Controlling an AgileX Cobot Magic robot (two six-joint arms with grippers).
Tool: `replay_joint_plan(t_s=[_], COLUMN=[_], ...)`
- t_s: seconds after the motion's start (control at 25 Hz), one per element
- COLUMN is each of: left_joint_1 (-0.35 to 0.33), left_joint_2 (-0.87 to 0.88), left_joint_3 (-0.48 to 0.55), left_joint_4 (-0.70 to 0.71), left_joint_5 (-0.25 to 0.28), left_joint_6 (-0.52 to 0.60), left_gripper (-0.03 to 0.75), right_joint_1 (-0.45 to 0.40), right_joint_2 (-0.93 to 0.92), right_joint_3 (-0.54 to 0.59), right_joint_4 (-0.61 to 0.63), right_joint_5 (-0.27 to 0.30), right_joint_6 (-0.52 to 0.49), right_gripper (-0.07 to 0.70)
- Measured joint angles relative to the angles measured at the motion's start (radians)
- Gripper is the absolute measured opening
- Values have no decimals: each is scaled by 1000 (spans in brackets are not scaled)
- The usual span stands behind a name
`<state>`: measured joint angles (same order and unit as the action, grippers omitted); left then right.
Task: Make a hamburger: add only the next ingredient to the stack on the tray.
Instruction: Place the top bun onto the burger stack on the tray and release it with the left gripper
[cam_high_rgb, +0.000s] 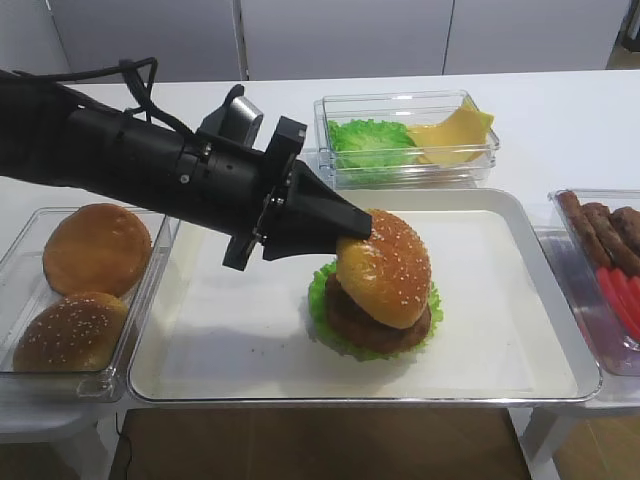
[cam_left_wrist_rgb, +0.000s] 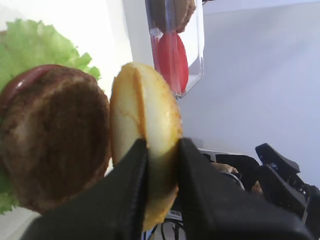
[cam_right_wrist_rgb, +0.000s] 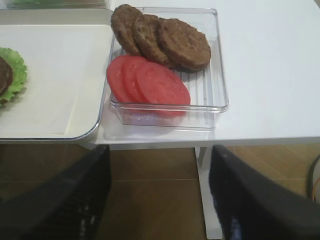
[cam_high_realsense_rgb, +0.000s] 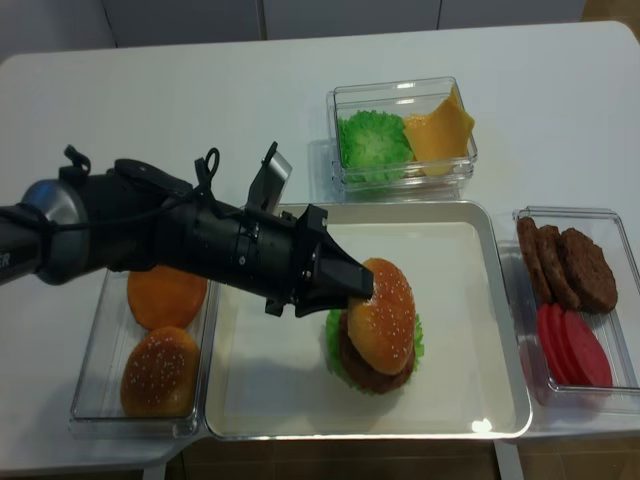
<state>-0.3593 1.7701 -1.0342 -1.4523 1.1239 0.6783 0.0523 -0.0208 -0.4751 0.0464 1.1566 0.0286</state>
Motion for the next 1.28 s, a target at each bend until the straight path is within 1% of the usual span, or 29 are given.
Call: replay_joint_plan(t_s=[0.8,1.28], left_joint_1=[0,0], left_joint_2=[0,0], left_joint_3=[0,0], left_joint_4=[-30,-11], left_joint_5=[2,4], left_joint_6=[28,28], left_gripper=[129,129], right_joint_1=[0,0], right_joint_2=[0,0], right_joint_3=[0,0], right_joint_4=[0,0], right_joint_5=[0,0], right_joint_6=[0,0], right_gripper=[468,467])
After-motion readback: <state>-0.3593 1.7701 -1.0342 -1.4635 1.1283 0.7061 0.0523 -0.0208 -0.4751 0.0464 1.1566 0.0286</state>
